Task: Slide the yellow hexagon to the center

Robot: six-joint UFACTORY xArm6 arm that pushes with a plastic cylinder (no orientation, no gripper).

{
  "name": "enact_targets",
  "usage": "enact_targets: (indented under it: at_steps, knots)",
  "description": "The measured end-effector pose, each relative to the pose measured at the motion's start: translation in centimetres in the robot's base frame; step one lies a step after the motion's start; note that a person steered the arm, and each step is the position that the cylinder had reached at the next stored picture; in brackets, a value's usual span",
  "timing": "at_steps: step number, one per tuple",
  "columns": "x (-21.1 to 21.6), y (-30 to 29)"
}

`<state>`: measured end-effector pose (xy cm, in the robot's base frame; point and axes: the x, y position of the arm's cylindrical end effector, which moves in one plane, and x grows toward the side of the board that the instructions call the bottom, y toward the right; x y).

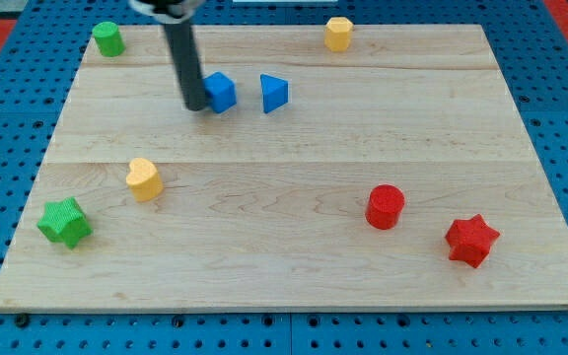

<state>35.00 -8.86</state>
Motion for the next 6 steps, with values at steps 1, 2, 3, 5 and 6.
enact_targets:
  at_steps: [1, 2, 3, 5, 6]
  knots:
    - [1.5, 1.2]
    - [5.9, -2.9]
    - [5.4, -10.0]
    - [5.7, -12.2]
    - [3.0, -10.8]
